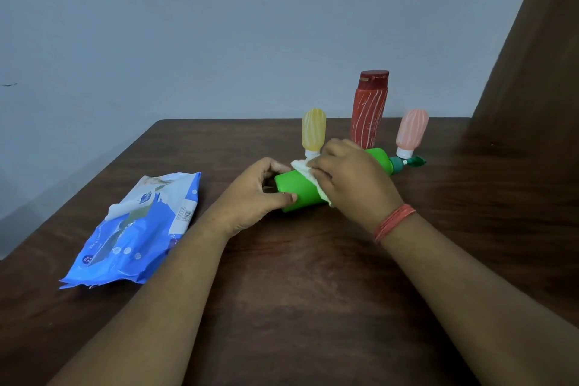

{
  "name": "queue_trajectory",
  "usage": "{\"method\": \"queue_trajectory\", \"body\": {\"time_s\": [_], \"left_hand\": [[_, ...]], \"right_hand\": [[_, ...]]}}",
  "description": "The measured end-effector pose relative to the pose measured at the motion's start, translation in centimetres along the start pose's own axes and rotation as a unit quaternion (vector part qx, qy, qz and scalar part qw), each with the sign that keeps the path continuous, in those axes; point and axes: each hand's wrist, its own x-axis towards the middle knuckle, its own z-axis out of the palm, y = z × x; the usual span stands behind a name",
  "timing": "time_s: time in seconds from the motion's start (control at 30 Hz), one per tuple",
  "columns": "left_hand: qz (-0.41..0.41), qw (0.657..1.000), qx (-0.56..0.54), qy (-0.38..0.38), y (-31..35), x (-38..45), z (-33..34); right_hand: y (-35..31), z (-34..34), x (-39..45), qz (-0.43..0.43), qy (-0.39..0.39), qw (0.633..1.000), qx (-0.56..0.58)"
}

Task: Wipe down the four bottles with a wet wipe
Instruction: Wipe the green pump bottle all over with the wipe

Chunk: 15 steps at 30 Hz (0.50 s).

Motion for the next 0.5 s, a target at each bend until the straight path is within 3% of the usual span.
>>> {"method": "queue_trajectory", "body": {"time_s": [0.1, 0.23, 0.4, 0.5], "left_hand": [[0.014, 0.993, 0.114, -0.025, 1.0, -0.1, 0.0], [0.023, 0.984, 0.179, -0.013, 1.8, -0.2, 0.7], [0.018, 0.998, 0.038, 0.04, 1.3, -0.3, 0.2], [0.033, 0.996, -0.05, 0.072, 1.2, -0.2, 0.1]], "right_hand": [[0.8, -0.5, -0.1, 0.032, 0.019, 0.999, 0.005], [0.2, -0.3, -0.1, -0.012, -0.001, 1.0, -0.003], [1.4, -1.2, -0.1, 0.058, 0.07, 0.995, -0.035], [0.4, -1.4, -0.1, 0.002, 0.087, 0.995, -0.042]]}}
